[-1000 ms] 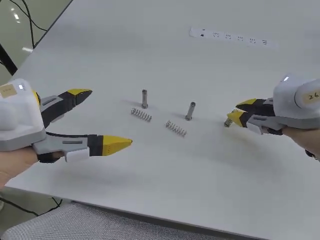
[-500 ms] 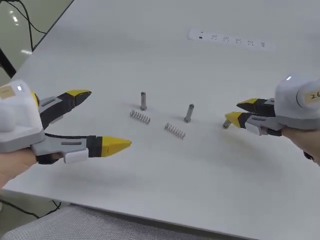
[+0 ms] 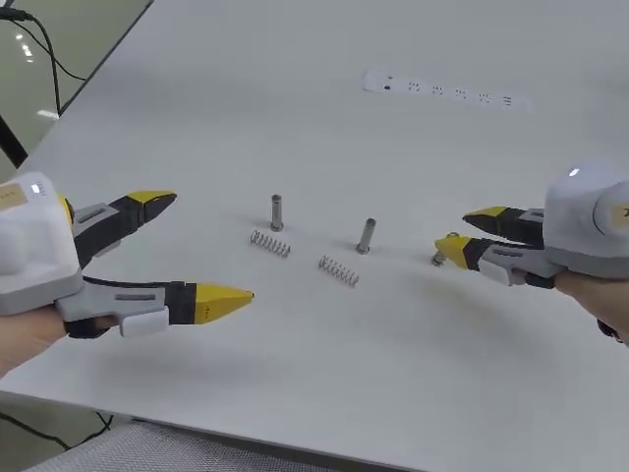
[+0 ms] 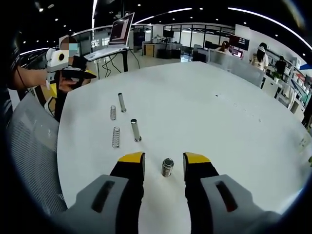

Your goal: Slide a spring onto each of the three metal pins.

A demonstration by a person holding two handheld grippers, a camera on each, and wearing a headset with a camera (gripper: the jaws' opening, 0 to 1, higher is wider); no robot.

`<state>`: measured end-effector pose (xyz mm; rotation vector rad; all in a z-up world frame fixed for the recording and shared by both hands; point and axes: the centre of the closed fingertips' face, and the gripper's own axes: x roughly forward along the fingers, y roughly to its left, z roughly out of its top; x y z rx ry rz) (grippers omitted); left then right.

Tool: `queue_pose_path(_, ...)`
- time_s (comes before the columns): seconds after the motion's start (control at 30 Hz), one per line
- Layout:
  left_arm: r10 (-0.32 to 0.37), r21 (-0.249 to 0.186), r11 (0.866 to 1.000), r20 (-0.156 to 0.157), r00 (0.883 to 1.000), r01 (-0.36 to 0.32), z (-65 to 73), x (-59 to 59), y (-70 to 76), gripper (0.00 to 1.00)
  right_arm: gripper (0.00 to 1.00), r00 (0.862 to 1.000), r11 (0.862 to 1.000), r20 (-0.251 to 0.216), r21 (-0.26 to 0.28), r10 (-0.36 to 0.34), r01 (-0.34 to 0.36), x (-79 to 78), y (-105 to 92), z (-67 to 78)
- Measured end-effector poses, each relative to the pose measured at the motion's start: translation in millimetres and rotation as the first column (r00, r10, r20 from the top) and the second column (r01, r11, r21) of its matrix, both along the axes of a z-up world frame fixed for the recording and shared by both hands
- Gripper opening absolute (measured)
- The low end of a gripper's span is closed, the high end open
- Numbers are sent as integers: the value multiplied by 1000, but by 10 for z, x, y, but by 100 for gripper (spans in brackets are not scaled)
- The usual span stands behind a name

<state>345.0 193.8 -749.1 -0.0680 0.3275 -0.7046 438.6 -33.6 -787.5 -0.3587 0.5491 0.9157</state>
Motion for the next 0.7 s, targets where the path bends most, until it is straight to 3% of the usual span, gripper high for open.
queue_pose_path(0.2, -5, 3, 1000, 1, 1000, 5, 5, 3, -8, 97, 34, 1000, 999, 9, 32, -22, 22, -16, -33, 89)
queue_pose_path(0.7, -16, 1, 1000, 3, 1000, 16, 7, 6, -52, 97, 33, 999, 998, 32, 55, 18, -20, -219, 68, 240)
